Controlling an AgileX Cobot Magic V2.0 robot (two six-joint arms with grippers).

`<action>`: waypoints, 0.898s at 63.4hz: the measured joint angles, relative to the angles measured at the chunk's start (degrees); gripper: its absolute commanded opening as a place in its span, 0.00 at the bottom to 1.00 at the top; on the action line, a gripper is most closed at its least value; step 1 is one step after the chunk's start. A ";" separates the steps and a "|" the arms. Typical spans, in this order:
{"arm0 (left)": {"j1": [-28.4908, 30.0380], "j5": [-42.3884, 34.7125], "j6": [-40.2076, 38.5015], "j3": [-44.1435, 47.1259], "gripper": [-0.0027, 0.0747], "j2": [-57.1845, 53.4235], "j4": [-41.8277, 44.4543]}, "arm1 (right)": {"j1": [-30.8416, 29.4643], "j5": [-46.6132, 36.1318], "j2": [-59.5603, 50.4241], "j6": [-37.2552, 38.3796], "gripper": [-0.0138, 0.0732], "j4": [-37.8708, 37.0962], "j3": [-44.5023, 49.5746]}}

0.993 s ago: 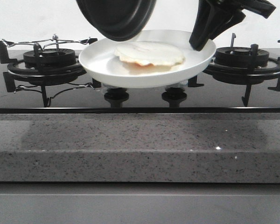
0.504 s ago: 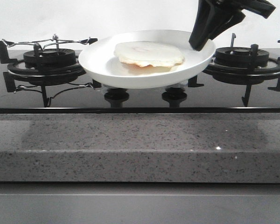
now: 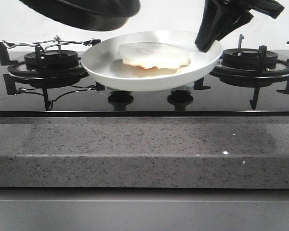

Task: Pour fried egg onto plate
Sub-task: 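Carry the empty pan back and set it on its burner with the left gripper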

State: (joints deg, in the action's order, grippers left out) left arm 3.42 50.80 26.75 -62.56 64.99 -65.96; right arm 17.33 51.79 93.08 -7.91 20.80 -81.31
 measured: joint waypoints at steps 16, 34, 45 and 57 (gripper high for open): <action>14.55 10.56 11.51 13.13 0.01 -0.09 -19.90 | 0.00 0.00 0.00 0.00 0.02 0.00 0.00; 16.54 11.37 15.34 21.12 0.01 -0.09 -23.32 | 0.00 0.00 0.00 0.00 0.02 0.00 0.00; 16.54 13.40 16.07 23.26 0.01 -0.09 -23.91 | 0.00 0.00 0.00 0.00 0.02 0.00 0.00; 16.54 14.21 16.27 23.37 0.01 -0.09 -25.81 | 0.00 0.00 0.00 0.00 0.02 0.00 0.00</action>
State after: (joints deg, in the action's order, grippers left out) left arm 19.96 65.01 43.02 -39.19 64.90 -91.77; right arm 17.33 51.79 93.08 -7.91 20.80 -81.31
